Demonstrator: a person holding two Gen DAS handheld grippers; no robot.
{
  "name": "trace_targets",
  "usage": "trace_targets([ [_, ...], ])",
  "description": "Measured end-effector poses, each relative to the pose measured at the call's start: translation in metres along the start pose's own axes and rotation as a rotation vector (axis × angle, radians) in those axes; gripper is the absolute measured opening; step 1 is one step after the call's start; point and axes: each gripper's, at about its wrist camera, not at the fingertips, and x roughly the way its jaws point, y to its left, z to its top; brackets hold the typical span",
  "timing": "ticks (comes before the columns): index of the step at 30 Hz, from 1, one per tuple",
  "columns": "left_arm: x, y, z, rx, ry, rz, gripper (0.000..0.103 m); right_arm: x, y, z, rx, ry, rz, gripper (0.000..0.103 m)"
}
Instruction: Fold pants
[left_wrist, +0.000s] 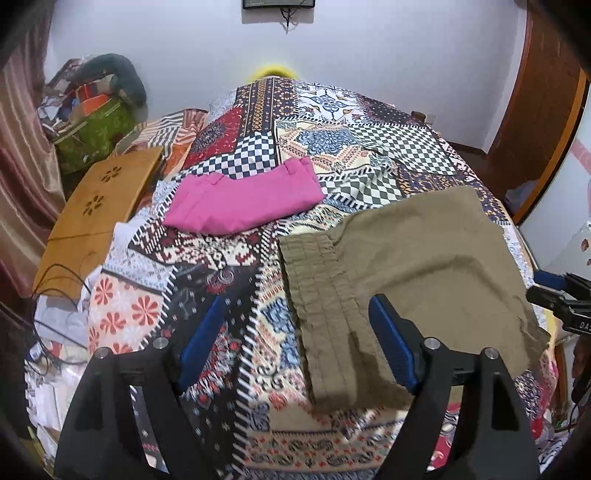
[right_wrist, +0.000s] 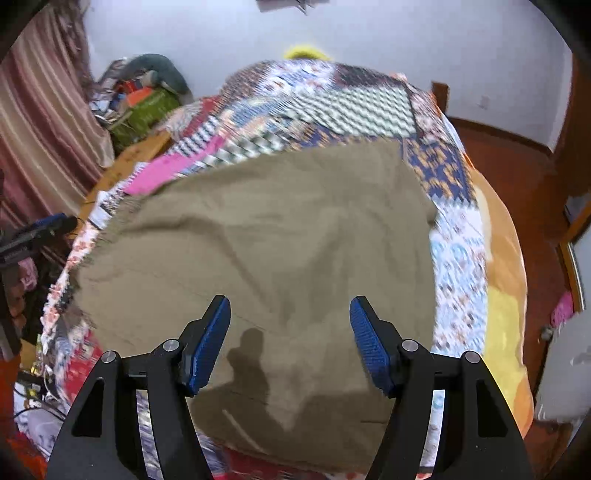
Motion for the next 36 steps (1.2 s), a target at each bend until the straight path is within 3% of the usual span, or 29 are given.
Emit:
trace_targets([
  [6,-0.004,-0.006,-0.019,-0.028,0.028,-0.033,0.082,0.006,0.033,0.005,-0.067,-0.019,0.034,0.064],
  [20,0.027,0.001,-0.061,-0.267,0.205,-0.264,0.082,0.045,0.062,-0.014,-0.154,0.082,0.031,0.063],
  [26,0.030,-0.003,-0.063,-0.302,0.216,-0.319,0.084,0.044,0.062,-0.018,-0.153,0.072,0.040,0.064],
  [29,0.034,-0.005,-0.061,-0.323,0.231,-0.339,0.091,0.044,0.062,-0.018,-0.156,0.067,0.036,0.064],
  [36,0.040,0.011,-0.057,-0.450,0.279,-0.429,0.093,0.044,0.061,-0.019,-0.150,0.059,0.048,0.064],
])
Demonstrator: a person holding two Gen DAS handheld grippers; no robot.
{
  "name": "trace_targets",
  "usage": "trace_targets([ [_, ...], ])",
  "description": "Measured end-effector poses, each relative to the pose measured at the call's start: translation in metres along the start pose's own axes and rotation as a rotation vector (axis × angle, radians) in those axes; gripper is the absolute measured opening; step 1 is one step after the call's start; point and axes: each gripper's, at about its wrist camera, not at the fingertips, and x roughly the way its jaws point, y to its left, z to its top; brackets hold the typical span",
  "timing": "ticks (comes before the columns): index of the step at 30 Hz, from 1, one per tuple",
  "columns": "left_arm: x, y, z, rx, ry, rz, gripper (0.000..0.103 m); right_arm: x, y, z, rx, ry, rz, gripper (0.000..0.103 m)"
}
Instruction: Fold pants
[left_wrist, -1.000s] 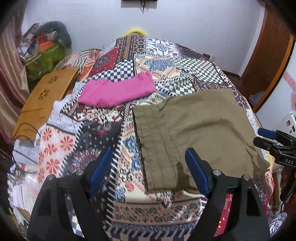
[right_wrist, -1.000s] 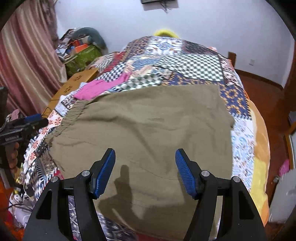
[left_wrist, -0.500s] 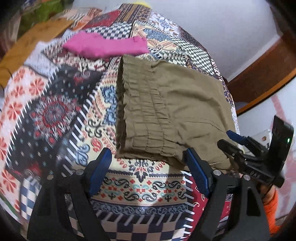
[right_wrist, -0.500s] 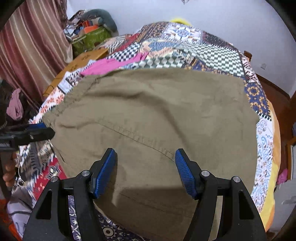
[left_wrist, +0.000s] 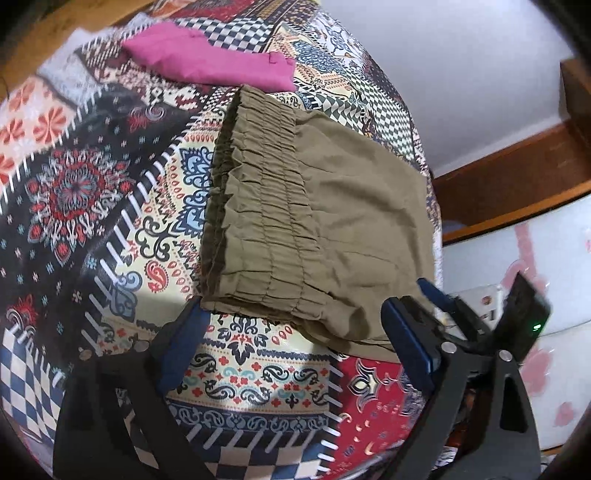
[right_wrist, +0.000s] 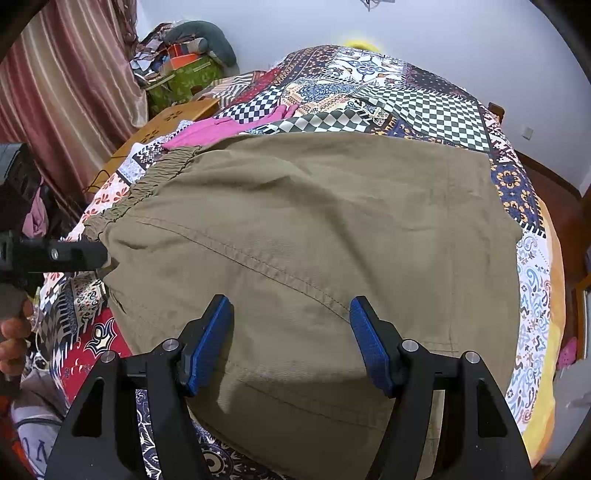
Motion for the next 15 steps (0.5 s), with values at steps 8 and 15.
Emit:
trace_targets([
  [8,-0.006,-0.005,-0.014,0.000,0.033,-0.033,0.093,0.000,-0.001,0.000,-0.003,-0.009,0.015,0.064],
  [15,0.017,-0.013,0.005,-0.047,0.050,-0.087,0.093,0.000,0.000,-0.001,-0.012,-0.012,0.011,0.064],
])
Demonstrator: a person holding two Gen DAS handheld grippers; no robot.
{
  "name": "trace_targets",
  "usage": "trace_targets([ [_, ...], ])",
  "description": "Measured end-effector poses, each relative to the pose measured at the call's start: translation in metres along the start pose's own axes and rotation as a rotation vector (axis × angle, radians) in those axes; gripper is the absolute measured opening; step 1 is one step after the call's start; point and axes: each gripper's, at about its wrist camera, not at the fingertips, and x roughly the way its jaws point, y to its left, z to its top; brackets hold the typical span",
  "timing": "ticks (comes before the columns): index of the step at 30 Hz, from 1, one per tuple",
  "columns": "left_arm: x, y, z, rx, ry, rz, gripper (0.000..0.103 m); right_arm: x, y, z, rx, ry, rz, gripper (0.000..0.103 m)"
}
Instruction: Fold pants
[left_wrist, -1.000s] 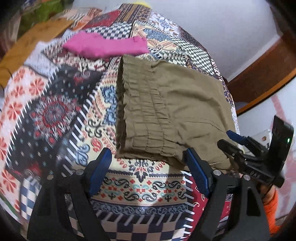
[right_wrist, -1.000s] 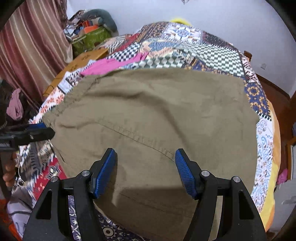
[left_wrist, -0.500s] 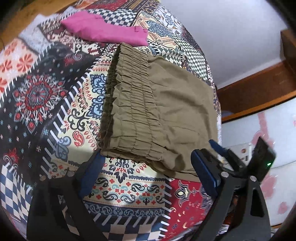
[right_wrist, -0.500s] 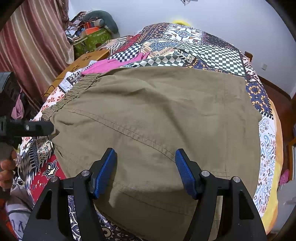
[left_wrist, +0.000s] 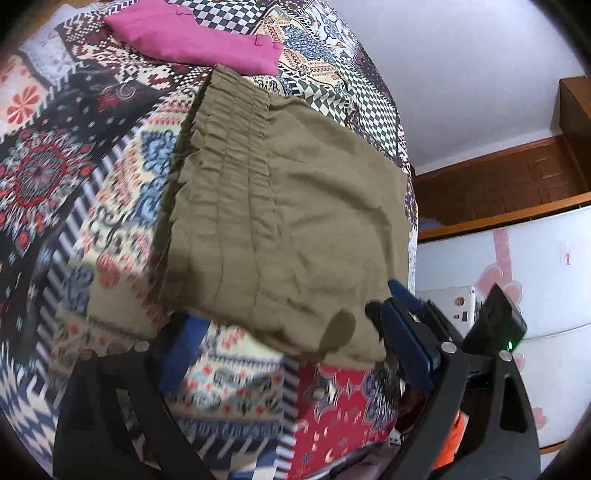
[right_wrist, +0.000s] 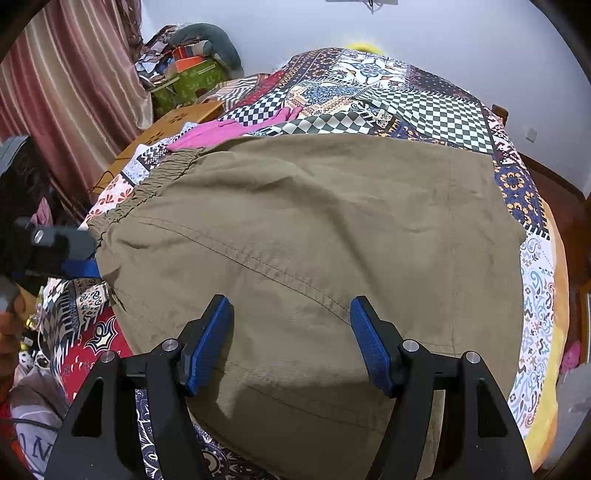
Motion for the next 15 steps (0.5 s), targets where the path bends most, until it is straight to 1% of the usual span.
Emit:
trace_targets([
  [3,0.006,-0.003,0.009,0.004,-0.015,0.015,0.093,0.000,0.000,0.000,-0.001,0.001,0.001,0.064],
  [6,0.012,-0.008,0.016,0.025,-0.039,0.049,0.093,0.001,-0.001,0.000,0.002,0.003,0.004,0.064],
  [9,0.016,-0.013,0.023,0.051,-0.079,0.094,0.089,0.001,-0.001,-0.001,0.006,0.004,0.004,0.064],
  [11,0.018,-0.014,0.027,0.060,-0.099,0.117,0.083,0.001,-0.002,0.000,0.010,0.006,0.005,0.064],
  [12,0.019,-0.016,0.029,0.068,-0.112,0.131,0.077,0.001,-0.002,0.000,0.012,0.007,0.006,0.064],
  [13,0.019,-0.018,0.031,0.080,-0.126,0.145,0.068,0.001,-0.003,0.000,0.015,0.007,0.007,0.064],
  [14,0.018,-0.018,0.031,0.092,-0.137,0.161,0.064,0.001,-0.003,0.000,0.018,0.007,0.008,0.064],
  [15,0.020,-0.019,0.034,0.102,-0.145,0.174,0.056,0.001,-0.004,0.000,0.021,0.008,0.010,0.064],
])
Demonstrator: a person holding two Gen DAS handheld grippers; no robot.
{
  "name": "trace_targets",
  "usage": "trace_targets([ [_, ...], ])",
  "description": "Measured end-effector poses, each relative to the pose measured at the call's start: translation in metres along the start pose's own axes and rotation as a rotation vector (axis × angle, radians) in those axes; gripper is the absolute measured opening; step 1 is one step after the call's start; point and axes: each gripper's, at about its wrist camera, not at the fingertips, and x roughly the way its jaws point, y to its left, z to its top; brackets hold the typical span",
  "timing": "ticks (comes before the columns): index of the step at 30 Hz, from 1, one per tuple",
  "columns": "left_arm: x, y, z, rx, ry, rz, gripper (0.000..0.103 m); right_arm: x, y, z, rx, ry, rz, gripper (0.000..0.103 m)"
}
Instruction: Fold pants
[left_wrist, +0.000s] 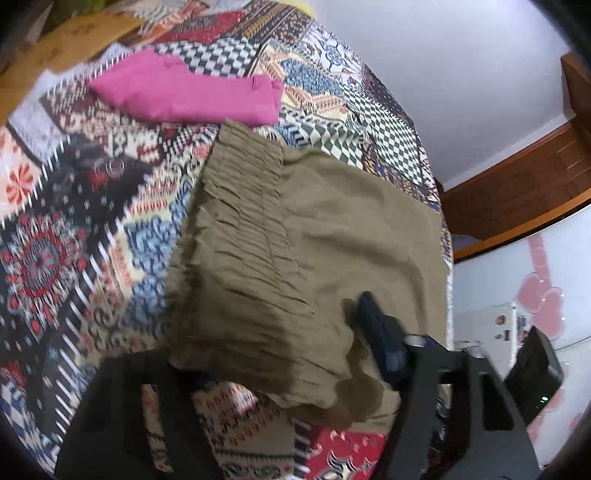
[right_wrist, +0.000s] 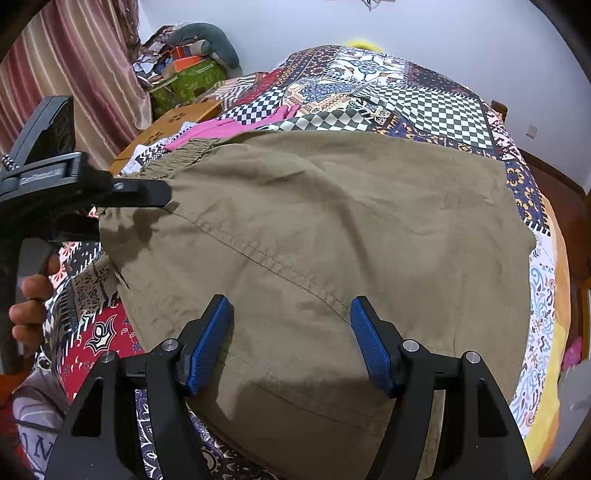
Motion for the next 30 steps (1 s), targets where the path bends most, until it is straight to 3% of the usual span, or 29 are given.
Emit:
trace_targets([
  [4,0.001,-0.008,0.007,0.088,-0.042,0.041,0.036,0.000,-0.002,0.001,0.015,0.000,0.003,0.064],
  [7,-0.002,-0.015,0.014,0.151,-0.075,0.059,0.032,0.001,-0.005,0.004,0.026,0.006,0.008,0.064],
  [13,-0.023,-0.023,0.023,0.241,-0.171,0.118,0.030,0.008,0.001,0.016,0.014,0.025,0.025,0.064],
  [24,-0.080,-0.002,0.014,0.336,-0.349,0.349,0.030,0.030,0.051,0.042,-0.140,0.058,0.068,0.064],
  [30,-0.090,-0.018,0.011,0.405,-0.394,0.369,0.030,0.012,0.038,0.041,-0.091,0.028,0.049,0.064],
])
